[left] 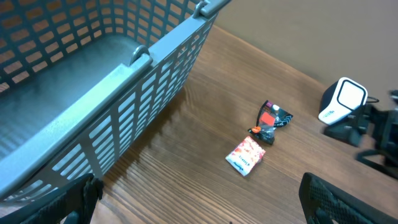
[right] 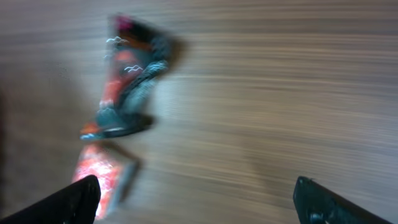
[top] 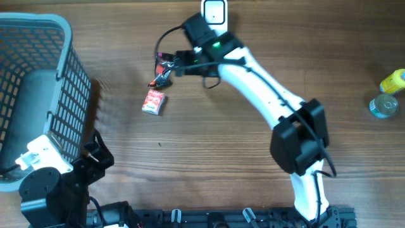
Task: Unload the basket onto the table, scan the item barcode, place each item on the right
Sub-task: 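Carry the yellow bottle to the right edge and set it down, then reach the left gripper to the hex wrench pack and grasp it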
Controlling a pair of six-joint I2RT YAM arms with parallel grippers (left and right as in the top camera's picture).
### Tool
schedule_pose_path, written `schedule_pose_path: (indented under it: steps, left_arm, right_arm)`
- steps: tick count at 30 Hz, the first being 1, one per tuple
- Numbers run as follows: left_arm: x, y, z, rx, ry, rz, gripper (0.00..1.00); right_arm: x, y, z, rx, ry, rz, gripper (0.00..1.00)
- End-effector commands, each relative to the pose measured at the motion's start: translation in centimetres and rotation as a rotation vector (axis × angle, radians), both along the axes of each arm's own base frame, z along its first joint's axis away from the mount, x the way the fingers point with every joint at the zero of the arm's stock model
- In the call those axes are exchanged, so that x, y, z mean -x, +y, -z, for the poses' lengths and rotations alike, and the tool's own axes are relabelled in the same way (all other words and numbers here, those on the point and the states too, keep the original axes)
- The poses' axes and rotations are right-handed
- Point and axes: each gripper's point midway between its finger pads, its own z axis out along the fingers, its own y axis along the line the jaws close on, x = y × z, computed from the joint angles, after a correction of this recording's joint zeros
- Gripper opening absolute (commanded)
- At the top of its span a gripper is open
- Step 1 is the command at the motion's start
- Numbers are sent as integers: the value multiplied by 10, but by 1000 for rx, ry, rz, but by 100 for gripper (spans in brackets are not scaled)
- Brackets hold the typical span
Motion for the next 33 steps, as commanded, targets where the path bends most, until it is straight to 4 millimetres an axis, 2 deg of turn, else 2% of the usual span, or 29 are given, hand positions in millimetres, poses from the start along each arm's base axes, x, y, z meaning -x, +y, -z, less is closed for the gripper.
schedule_pose_path:
  steps: [1,2,5,6,9,11,12,13,15,16,19,22,26,28,33]
  left_arm:
    - [-1,-3,3,25,4,4,100]
    - [-1,-3,3,35,2,-1,100]
    - [-7,-4,7,59,28,4,100]
    - [-15,-4,12,68,61,9,100]
    - [-44,-8,24,103,124,48,100]
    - [-79,-19,33,164,154,124,100]
    - [-109,-26,42,173,171,188,100]
    - [-129,-30,50,170,185,213,100]
    - [-161,-41,67,126,214,280,100]
    - [-192,-50,95,44,266,287,100]
    - [-221,-73,131,-87,330,343,100]
    - [-238,-99,171,-165,398,413,100]
    - [-256,-109,207,-216,449,454,100]
    - [-269,-103,206,-280,442,447,100]
    - [-309,-109,196,-376,401,492,100]
  right_arm:
    - [16,37,6,-105,58,-10,100]
    - [13,37,11,-102,56,36,100]
    - [-8,10,8,-9,-31,135,100]
    - [-20,-16,2,51,-70,178,100]
    - [-33,-74,-7,115,-50,280,100]
    - [-47,-137,-14,149,-19,356,100]
    - [-55,-177,-18,166,-11,400,99]
    - [-59,-206,-22,175,-2,424,99]
    - [-63,-239,-23,156,22,403,100]
    - [-60,-271,-19,115,68,373,100]
    - [-55,-309,-14,111,108,444,99]
    - [-56,-332,-14,107,107,491,99]
    - [-58,-336,-15,106,99,499,99]
    - [-58,-333,-15,105,99,495,100]
    - [-58,-333,-15,106,97,494,100]
